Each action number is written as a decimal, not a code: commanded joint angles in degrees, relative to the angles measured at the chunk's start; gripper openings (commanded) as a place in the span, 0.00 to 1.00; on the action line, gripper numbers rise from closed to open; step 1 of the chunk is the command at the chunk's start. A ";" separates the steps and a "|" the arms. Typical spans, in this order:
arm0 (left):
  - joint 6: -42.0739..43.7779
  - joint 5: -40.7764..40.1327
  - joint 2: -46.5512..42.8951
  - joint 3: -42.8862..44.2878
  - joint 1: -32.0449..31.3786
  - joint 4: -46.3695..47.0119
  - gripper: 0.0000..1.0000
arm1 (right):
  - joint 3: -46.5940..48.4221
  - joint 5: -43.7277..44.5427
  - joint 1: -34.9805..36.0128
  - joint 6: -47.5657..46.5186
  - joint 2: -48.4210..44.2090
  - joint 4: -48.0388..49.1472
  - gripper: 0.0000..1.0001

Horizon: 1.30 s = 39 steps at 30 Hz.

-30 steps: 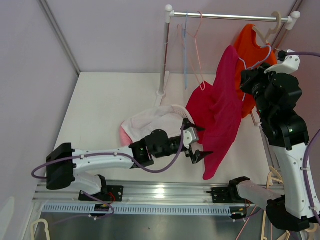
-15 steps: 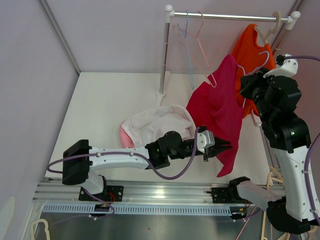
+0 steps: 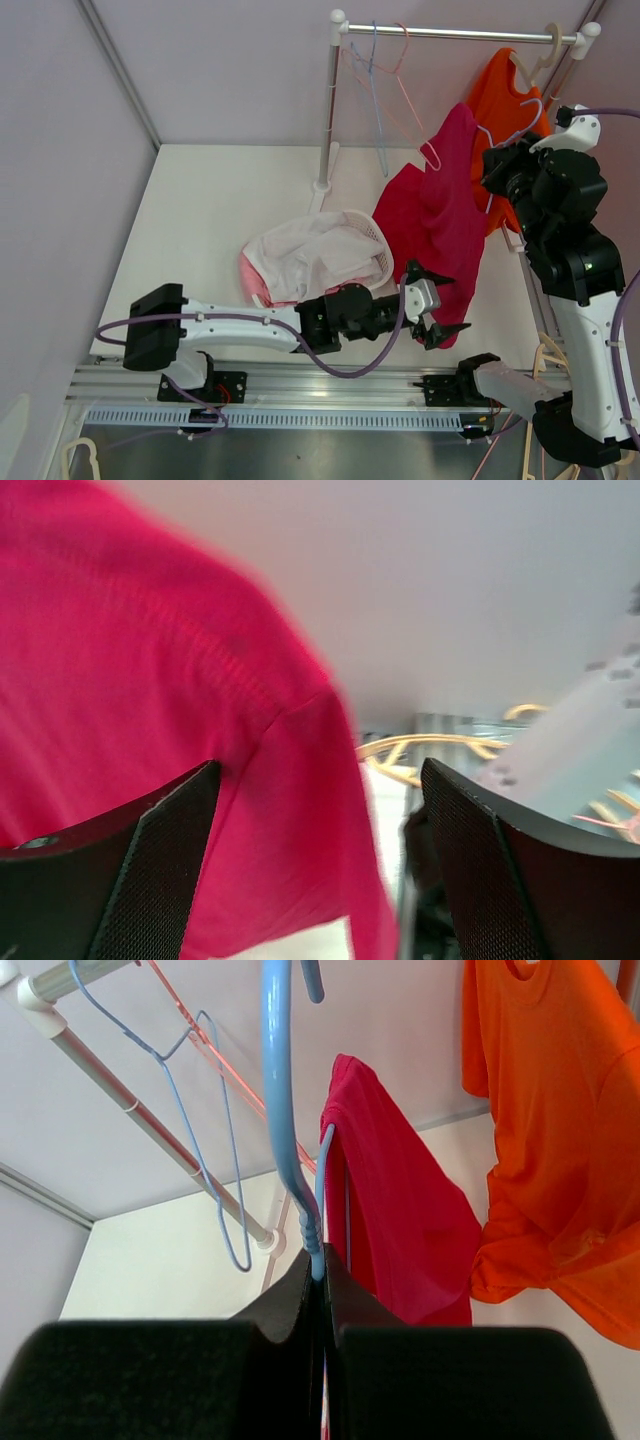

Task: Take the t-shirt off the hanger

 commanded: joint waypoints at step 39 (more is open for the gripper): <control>-20.50 17.99 2.14 -0.41 5.83 -13.80 0.01 | 23.66 -6.82 -3.97 -2.35 14.03 -25.12 0.00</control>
